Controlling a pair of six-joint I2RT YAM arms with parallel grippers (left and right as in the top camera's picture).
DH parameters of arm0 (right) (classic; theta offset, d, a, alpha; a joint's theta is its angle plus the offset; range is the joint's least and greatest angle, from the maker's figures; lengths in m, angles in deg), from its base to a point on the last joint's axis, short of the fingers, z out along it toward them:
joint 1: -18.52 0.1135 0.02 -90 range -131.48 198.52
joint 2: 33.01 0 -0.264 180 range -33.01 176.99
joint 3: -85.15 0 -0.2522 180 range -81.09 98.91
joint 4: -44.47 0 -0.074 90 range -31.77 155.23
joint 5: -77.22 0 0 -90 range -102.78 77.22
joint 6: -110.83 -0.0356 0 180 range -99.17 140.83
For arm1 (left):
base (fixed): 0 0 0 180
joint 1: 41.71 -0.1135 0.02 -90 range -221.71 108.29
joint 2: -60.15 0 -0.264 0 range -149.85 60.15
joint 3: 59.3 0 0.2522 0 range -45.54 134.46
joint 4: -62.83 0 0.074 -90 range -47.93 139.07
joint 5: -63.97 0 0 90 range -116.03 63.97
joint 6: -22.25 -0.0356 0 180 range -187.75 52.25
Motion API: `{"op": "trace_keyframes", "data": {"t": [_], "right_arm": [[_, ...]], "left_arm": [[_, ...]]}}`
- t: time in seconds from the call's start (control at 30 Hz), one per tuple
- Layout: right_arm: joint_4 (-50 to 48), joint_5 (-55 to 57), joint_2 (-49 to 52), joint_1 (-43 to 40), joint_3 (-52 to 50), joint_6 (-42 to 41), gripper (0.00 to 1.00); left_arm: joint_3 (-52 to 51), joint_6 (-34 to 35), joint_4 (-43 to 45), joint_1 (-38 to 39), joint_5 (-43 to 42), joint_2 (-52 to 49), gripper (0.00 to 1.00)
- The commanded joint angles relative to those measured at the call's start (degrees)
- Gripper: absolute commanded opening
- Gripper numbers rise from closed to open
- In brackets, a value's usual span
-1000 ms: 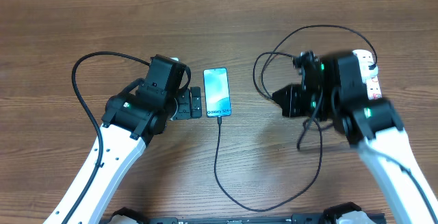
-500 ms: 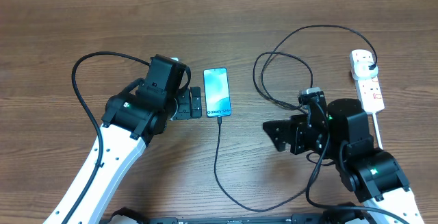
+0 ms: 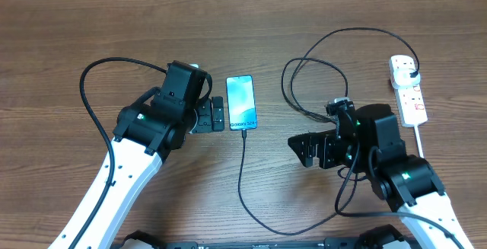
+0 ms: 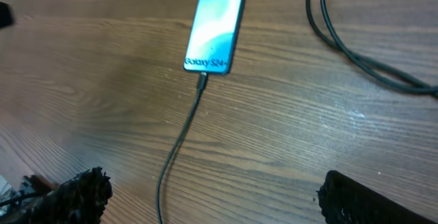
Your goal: Plug charger to phone and switch on socket
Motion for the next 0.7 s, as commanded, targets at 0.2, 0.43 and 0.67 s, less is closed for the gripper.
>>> {"op": "trace_keyframes", "data": {"t": [0.2,0.43,0.67], "right_arm": [[-1.7,10.5,-1.9,0.9,-0.3,0.5,1.0],[-15.7,20.9,-15.1,0.8,-10.6,-5.9,1.0],[-43.4,22.5,-28.2,0.8,-30.5,-7.8,1.0]], "left_arm": [[-0.3,0.5,0.0,-0.2,0.7,0.7,1.0],[-0.3,0.5,0.0,-0.1,0.7,0.7,0.99],[-0.3,0.5,0.0,-0.1,0.7,0.7,0.99]]}}
